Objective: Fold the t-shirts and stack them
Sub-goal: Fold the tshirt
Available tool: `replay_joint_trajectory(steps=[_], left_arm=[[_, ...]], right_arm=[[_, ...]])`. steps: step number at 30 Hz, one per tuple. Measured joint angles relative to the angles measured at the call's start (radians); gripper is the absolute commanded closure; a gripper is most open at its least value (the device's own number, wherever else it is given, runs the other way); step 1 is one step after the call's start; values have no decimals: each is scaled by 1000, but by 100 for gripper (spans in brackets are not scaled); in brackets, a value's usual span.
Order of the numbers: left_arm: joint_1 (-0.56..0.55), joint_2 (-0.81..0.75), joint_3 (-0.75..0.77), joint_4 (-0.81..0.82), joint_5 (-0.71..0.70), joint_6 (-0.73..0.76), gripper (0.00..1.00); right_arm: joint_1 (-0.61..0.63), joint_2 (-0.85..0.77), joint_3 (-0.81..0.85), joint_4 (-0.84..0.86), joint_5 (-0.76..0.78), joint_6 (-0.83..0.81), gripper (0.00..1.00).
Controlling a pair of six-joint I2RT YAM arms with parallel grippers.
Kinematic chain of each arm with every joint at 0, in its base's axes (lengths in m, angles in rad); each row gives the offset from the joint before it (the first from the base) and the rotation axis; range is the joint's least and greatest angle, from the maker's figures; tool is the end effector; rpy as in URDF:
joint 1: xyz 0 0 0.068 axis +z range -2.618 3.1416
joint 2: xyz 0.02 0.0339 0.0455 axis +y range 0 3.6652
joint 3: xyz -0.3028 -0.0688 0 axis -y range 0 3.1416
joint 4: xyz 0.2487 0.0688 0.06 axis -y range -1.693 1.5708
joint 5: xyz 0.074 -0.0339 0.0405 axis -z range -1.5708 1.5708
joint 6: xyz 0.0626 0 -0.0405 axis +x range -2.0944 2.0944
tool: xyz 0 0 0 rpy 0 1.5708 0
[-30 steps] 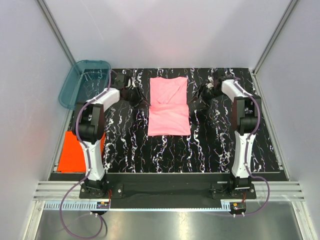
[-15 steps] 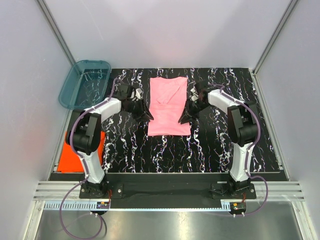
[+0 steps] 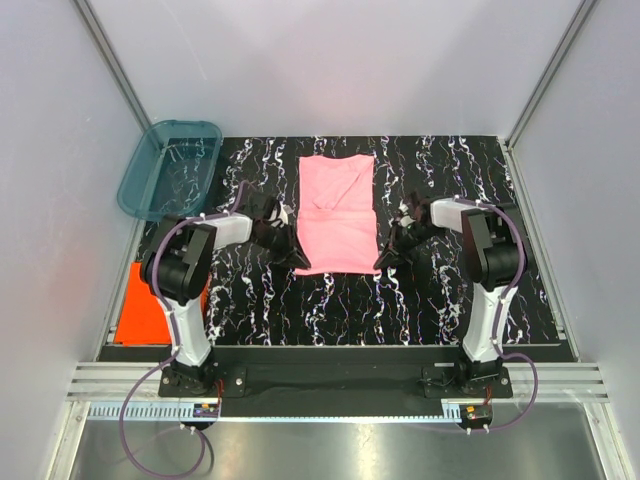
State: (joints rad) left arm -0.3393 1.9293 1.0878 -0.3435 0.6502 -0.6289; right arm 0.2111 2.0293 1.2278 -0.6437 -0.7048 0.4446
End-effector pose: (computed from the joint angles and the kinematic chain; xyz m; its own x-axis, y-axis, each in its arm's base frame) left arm 0.3488 -0.1633 0.1369 -0.9887 -0.1476 0.0256 -0.1260 0.7271 -0.6749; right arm 0.3683 0.1204 0.1274 -0.9786 0.1254 0.1634 0.2015 0.7465 0.6342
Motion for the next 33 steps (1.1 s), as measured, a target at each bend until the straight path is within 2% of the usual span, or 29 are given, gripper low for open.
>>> replay_joint_trajectory(steps=[5,9,13,17,21,25,33], left_arm=[[-6,-74,-28,-32,-27,38,74],[-20,-113,-5,-59,-26,29,73],[-56,-81,88,-52,-11,6,74],[-98,0,121,70,34,-63,74],[-116,66,38,148,51,-111,75],[-109,39,-15,159,90,-107,71],[-74,-47,14,106,80,-63,69]], right_arm=[[-42,-29,-12,-12,-2,-3,96],[6,-79,44,-16,-35,16,95],[84,-79,92,51,-95,74,96],[119,-34,83,130,-154,121,97],[89,17,9,169,-158,125,98],[21,7,-76,173,-169,103,97],[-21,-16,-5,152,-173,108,97]])
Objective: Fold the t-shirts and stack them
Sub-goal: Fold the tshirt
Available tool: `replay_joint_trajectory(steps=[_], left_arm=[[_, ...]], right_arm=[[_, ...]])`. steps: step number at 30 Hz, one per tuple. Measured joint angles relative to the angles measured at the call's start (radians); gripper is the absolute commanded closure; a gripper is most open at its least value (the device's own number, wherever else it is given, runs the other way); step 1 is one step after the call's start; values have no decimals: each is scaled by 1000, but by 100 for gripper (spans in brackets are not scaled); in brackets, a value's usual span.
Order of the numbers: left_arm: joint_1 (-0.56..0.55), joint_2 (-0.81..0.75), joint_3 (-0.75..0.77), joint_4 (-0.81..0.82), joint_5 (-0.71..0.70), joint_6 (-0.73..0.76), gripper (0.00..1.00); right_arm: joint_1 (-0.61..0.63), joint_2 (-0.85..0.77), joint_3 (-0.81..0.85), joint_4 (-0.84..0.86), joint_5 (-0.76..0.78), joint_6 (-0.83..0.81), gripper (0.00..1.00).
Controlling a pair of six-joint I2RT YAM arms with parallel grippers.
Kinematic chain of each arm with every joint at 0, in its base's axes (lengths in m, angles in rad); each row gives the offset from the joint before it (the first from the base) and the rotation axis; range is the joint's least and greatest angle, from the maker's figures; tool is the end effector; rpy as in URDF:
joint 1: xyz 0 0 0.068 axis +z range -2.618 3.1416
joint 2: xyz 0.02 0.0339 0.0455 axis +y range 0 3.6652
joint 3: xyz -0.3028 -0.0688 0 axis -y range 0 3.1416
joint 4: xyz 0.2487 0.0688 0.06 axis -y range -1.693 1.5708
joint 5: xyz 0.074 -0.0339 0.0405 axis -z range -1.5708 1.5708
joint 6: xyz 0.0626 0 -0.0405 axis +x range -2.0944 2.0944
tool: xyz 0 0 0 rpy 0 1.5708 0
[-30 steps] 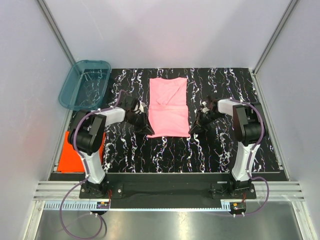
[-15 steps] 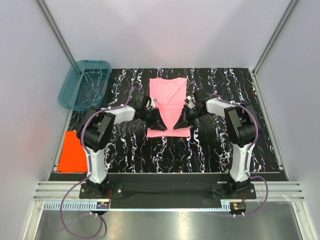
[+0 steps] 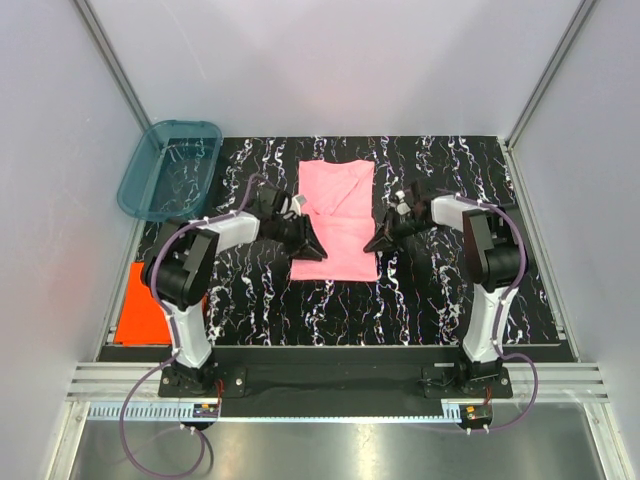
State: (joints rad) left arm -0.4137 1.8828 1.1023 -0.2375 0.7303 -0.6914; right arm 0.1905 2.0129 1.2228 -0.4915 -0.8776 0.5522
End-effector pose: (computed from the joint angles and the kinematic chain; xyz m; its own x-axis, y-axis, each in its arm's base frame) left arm 0.3451 -0.1971 0.1667 -0.9958 -0.0816 -0.0425 -0.0191 0.6352 -0.7722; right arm 0.3834 0.1230 0.1435 -0.9777 0.1528 0.1439 0.2073 0.5940 0.7773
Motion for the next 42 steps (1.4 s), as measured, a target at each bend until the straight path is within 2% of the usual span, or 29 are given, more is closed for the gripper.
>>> replay_joint_trajectory(steps=[4,11,19,26,28,30,32,33,37,38,42], left_arm=[[69,63,78,41,11,-23,71],[175,277,247,111,14,-95,71],[187,340,299,154,48,-156,71],[192,319,310,89,34,-96,66],[193,283,308,38,9,-64,65],[193,223,284,13,-10,-45,65],[193,127,232,-4,-30,-39,63],[193,79,204,-7,-38,-39,62],[189,-167,39,2,-73,-64,51],[185,-229,-16,20,-85,-82,49],[162,-427,-273,97,-137,-220,38]], right_arm=[[-1,61,130,3,-2,12,97],[-41,268,364,6,-3,49,97],[-119,402,517,-3,2,62,96],[-169,406,557,-98,58,23,85],[-179,386,556,-145,92,-3,78],[-187,344,534,-178,126,-25,73],[-191,258,464,-192,152,-38,62],[-191,204,419,-203,159,-41,60],[-186,-54,177,-183,161,-43,51],[-181,-121,103,-166,162,-37,45],[-133,-330,-179,-84,160,28,33]])
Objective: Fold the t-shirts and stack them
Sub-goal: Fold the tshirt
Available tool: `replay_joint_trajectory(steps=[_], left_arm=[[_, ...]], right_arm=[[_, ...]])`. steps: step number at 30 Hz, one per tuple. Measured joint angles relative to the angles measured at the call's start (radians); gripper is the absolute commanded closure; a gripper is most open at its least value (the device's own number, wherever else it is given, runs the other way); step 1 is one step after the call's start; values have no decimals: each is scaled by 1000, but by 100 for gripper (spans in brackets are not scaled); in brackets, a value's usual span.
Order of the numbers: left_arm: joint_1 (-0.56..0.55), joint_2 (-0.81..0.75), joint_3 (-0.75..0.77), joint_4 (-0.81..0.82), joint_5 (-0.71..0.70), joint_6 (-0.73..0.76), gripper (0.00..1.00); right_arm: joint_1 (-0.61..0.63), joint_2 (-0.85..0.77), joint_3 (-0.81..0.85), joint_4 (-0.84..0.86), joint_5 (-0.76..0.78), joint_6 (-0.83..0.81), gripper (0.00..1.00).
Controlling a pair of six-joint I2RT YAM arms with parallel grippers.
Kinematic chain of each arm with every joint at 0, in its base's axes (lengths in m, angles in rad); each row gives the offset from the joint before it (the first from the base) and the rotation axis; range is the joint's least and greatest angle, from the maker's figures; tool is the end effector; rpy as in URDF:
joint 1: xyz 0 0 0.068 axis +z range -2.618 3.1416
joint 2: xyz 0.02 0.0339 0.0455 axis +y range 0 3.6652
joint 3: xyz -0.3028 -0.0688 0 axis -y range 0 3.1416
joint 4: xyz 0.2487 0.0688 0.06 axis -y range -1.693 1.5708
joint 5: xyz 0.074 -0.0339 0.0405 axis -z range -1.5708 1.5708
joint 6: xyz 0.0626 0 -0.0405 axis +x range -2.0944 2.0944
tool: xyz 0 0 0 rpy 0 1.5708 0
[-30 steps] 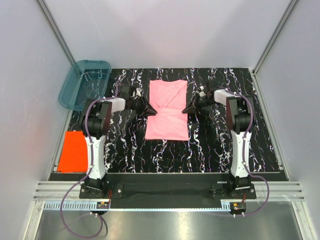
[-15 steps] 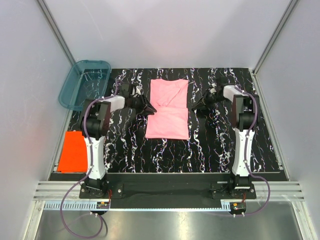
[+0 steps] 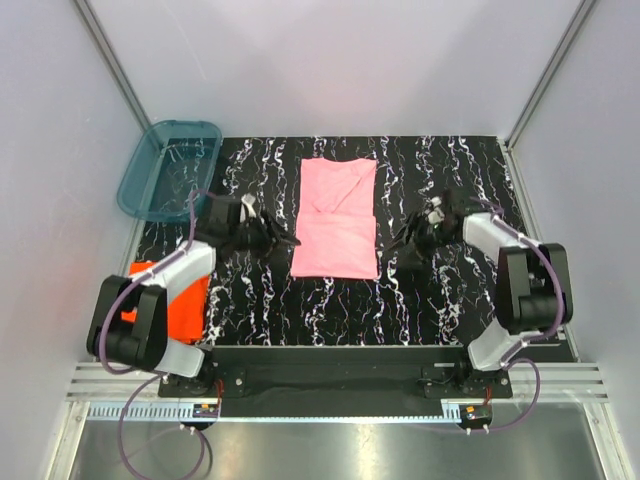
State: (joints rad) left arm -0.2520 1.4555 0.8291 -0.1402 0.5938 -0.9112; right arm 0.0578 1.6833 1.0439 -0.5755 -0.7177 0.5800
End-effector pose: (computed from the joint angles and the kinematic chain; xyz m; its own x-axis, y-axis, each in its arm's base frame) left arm 0.2939 -0.1118 0.2298 -0.8834 -0.4489 -0.1347 -0.1651 0.5670 -0.8070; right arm 0.3287 0.0603 0.2006 -0.9320 0.3596 0.0464 0.2851 0.6477 0.7066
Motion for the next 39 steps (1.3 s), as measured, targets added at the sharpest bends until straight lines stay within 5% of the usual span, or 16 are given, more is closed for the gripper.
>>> replay_joint_trajectory(steps=[5,11,18,31,39], left_arm=[[-70,-100,-268,84,-107,-222,34],[-135,-100,-362,193,-206,-387,37],[-138,-91,-502,389,-288,-613,47],[-147,-50,-488,437,-444,-766,55],[-153,6,-410,385,-459,-770,49]], right_arm=[[180,-145,-301,198,24,166,25],[229,-234,-544,462,72,393,26],[228,-236,-607,684,142,529,41],[238,-190,-645,871,254,677,49],[241,-183,-640,878,287,714,49]])
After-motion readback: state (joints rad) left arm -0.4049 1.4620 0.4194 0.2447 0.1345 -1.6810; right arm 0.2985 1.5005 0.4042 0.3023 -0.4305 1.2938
